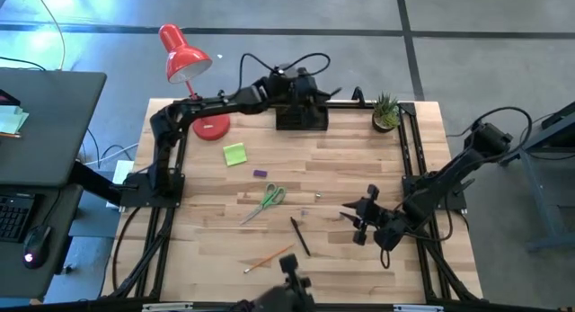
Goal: Pick and place office supplies into organizer
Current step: Put the right black pen into the desk organizer, then put the bottom right blue binder clip into the desk organizer
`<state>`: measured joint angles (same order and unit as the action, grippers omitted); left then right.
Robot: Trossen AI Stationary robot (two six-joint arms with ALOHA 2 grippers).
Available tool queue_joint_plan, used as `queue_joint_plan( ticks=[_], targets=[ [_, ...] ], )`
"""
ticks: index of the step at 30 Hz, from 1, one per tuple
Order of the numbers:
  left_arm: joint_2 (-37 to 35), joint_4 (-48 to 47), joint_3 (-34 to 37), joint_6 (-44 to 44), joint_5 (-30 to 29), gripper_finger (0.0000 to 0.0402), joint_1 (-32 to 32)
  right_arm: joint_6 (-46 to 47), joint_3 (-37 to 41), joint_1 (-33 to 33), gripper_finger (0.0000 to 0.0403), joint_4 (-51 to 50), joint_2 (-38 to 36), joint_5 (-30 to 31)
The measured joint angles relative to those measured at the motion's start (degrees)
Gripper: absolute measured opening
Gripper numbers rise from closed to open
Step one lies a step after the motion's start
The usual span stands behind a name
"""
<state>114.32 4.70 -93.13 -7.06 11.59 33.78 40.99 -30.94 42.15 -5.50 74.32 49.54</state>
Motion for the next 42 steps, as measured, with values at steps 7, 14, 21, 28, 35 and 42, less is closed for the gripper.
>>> queue_joint_plan(
  ticks=[7,14,21,28,35,42],
  targets=[
    [-0.04,21.91,12.62,3.27,-6.78,0.0000,2.19,-5.19,2.74,0.01,0.0112,7.61,0.00,0.81],
    [-0.10,31.02,19.74,3.32,-9.99,0.0000,5.79,-5.46,2.74,-0.02,0.0112,7.79,0.00,2.99],
    [0.43,31.28,22.06,3.24,-9.28,0.0000,9.81,-6.14,2.76,-0.50,0.0112,8.51,0.00,2.96],
    [0.44,30.21,24.53,4.49,-6.58,0.0000,10.38,-8.95,2.76,-0.52,0.0112,10.15,-0.02,2.97],
    [2.30,26.40,24.66,4.51,-6.59,0.0031,10.08,-9.11,2.76,-0.54,0.0112,10.10,-0.02,2.93],
    [2.14,26.88,24.61,4.54,-8.21,0.0107,10.07,-8.95,2.76,-0.54,0.0112,10.15,-0.02,2.93]
  ],
)
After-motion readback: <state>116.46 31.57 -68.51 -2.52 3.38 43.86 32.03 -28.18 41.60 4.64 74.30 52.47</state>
